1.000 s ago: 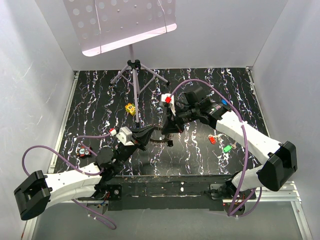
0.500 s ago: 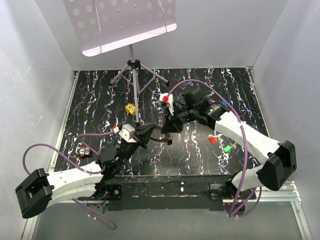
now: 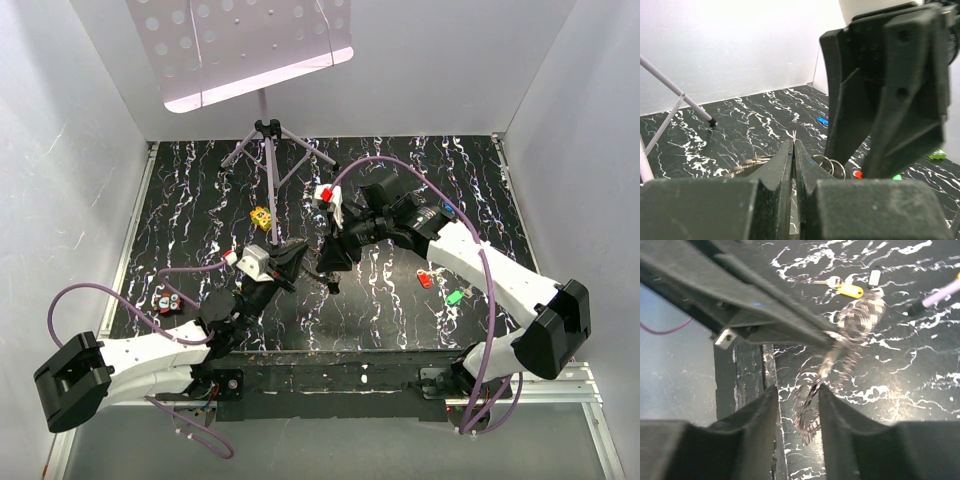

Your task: Put the keys on the keyring

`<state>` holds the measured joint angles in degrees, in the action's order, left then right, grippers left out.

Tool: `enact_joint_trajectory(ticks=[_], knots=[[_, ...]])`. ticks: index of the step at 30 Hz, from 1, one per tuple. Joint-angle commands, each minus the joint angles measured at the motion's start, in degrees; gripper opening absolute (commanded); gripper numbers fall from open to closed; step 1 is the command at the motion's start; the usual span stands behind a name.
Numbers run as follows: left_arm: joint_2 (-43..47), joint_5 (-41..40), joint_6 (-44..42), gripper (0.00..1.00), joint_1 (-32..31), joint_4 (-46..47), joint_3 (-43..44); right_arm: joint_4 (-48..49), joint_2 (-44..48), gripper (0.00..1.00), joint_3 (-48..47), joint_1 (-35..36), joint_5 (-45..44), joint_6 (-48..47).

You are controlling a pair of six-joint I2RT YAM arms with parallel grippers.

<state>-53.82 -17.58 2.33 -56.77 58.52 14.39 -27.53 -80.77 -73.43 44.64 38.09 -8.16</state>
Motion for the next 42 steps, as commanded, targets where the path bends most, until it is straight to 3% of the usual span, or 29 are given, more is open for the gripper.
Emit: enact_joint_trajectory(ticks=[1,4,7,10,14,17,21,25,32,37,42], knots=[[-0.67,-2.54,-1.45,0.0,0.17,5.37,0.9,-4.09,1.76,0.52,-4.17,0.45,8.13,-5.0],[-0.76,-1.4,-2.15,0.0,0.17,7.39,0.37,-11.2,2.29,0.67,-8.03,-0.6,11.12,-12.46],[-0.67,0.53,-2.15,0.0,0.26,8.89,-0.33,-18.94,2.29,0.74,-13.56,-1.92,12.27,-19.67],[-0.06,3.77,-3.91,0.0,0.26,9.42,-0.59,-23.53,2.55,0.78,-17.27,-4.12,11.84,-24.61],[1.35,9.83,-4.09,0.0,0.44,8.89,-0.68,-22.14,4.04,0.85,-16.58,-7.98,12.36,-31.72],[2.23,14.4,-3.39,0.0,0.61,8.1,-0.59,-26.76,1.77,0.86,-16.83,-9.57,17.71,-40.14],[2.76,20.02,-2.77,0.0,0.7,7.05,-0.33,-27.5,1.23,0.75,-15.08,-9.49,24.74,-42.99],[2.76,21.71,0.22,0.0,0.7,7.22,-0.59,-25.56,0.88,0.57,-14.64,-9.4,25.89,-39.92],[0.83,22.77,1.36,0.0,0.7,8.71,-0.16,-22.13,0.27,0.36,-13.5,-9.13,26.87,-35.96],[-0.32,22.86,1.98,0.0,0.7,9.77,0.02,-21.25,-1.66,0.29,-13.58,-8.43,25.64,-34.56],[-0.67,21.98,2.07,0.0,0.7,10.12,-0.07,-20.64,-2.11,0.29,-12.53,-6.94,24.05,-34.38]])
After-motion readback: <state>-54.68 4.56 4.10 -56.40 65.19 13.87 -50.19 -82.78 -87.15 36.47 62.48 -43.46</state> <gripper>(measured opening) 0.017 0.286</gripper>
